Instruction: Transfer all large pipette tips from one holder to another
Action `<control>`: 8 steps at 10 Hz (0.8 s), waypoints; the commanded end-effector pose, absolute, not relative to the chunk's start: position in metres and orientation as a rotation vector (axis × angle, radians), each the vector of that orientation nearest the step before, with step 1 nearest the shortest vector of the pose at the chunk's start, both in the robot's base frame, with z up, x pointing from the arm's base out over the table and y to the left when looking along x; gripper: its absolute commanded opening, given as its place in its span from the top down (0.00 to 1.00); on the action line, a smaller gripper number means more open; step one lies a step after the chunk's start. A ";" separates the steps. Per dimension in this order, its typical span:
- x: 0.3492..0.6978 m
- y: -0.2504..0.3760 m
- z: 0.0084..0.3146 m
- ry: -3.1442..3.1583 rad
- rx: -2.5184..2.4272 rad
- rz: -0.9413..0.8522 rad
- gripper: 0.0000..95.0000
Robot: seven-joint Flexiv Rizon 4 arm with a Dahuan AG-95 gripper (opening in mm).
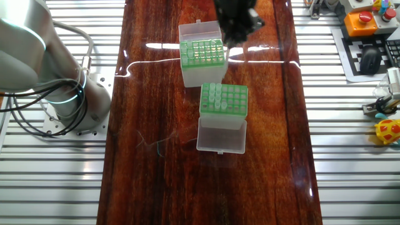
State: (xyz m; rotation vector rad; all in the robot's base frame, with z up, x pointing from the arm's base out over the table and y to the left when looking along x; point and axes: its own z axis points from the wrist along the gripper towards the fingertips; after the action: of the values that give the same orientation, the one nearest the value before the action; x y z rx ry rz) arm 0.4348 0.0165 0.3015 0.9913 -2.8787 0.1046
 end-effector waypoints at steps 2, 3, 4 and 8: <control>0.436 0.009 0.302 -2.881 1.027 0.108 1.00; 0.436 0.007 0.300 -2.883 1.028 0.107 1.00; 0.437 0.006 0.297 -2.883 1.029 0.108 1.00; 0.437 0.001 0.283 -2.891 1.036 0.101 1.00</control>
State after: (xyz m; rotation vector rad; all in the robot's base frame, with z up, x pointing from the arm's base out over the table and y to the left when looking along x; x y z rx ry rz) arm 0.4348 -0.0001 0.2823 1.0370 -2.8917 0.1014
